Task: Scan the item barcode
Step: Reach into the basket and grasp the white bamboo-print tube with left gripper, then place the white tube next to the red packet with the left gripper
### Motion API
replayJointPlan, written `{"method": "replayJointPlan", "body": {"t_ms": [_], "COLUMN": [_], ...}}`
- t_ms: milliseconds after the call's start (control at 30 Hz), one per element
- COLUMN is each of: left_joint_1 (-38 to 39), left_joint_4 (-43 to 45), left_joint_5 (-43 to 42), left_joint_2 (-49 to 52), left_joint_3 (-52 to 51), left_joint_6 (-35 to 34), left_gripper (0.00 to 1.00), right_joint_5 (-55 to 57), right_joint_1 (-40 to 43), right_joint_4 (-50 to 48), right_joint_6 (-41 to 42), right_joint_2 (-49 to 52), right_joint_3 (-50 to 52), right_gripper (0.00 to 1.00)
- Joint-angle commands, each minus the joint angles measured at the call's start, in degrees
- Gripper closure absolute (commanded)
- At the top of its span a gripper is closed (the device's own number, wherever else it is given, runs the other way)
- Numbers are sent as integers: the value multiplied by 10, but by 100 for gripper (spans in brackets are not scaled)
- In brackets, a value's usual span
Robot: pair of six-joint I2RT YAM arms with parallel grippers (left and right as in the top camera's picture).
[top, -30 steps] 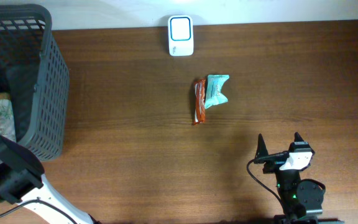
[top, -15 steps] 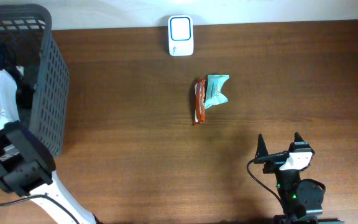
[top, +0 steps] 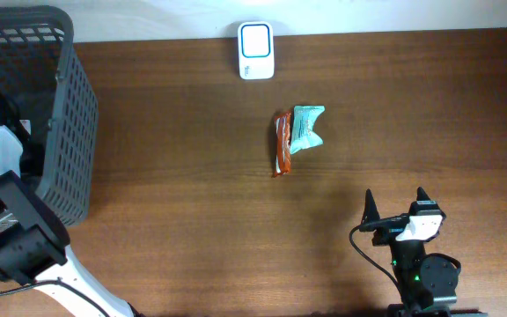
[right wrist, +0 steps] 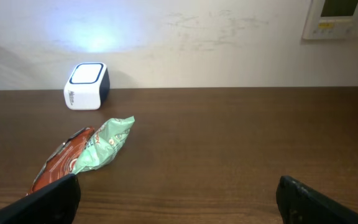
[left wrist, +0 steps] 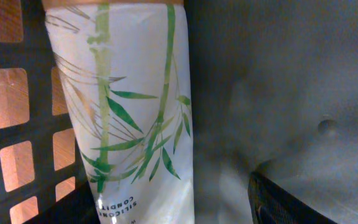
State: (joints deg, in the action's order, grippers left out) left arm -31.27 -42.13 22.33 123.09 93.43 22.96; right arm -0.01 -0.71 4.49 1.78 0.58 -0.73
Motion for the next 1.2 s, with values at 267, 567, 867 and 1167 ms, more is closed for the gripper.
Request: {"method": "replayJointPlan", "body": {"t_ms": [267,567,867,1167], "left_joint_1": [8,9,20,384], "left_joint_4": [-5,70,102,38], "left_joint_5": [-140,-457,-607,-414], "left_joint_2": [-15,-228,-424,-398], "left_joint_3": [-14,117,118,116], "left_joint_6": [-67,-291,-562,-502], "left_gripper": [100,100,100,100], "right_joint_5": [3,3,3,3], "right_joint_1": [3,3,3,3], "right_joint_4": [2,2,2,2], "right_joint_6": [6,6,6,6], "right_joint_2": [-4,-4,-4,-4], "right_joint_3": [4,4,4,4], "right_gripper": [1,1,1,1]}}
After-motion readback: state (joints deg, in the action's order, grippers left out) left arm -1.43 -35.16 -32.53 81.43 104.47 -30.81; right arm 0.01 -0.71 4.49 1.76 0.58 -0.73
